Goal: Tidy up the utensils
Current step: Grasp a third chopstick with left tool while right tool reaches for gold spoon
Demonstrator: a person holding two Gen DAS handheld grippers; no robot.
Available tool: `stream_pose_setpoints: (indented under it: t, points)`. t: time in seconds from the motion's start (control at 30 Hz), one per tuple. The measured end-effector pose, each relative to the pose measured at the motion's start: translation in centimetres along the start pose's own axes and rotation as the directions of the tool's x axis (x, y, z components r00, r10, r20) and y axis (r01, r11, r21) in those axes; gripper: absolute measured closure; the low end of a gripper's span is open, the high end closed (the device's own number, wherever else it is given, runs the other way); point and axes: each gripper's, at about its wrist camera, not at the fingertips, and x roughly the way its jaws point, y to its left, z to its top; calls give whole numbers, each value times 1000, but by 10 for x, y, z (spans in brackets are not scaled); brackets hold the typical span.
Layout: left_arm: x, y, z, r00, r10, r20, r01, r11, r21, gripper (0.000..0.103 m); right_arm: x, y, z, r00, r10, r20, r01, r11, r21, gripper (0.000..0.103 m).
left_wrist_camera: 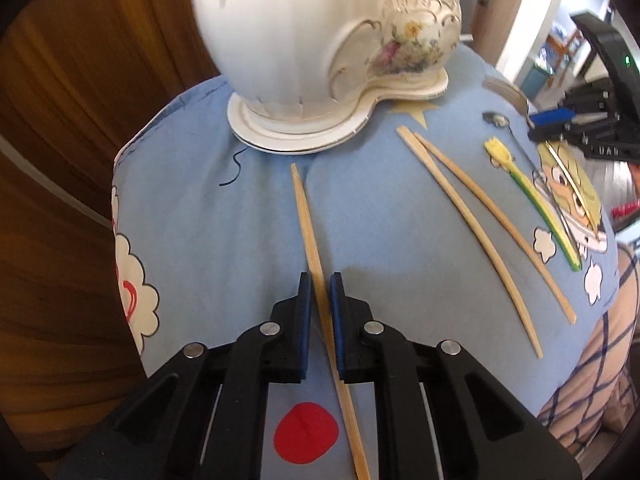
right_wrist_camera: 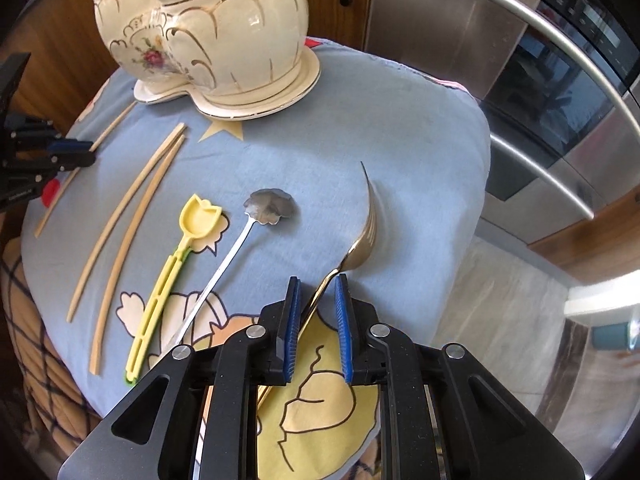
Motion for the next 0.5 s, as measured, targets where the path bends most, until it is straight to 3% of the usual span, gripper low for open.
stream_pose_setpoints:
  t: [0.2,0.5]
  points:
    - [3,-9,15,997,41,-68,-37,997,61,92,3,-1,10,999,3,-43,-3,1000,-3,86]
    - [-4,-6,3,999,47,8,-47,999,-13,97,1,-24,-5,992,77,102,-91,986,140,91]
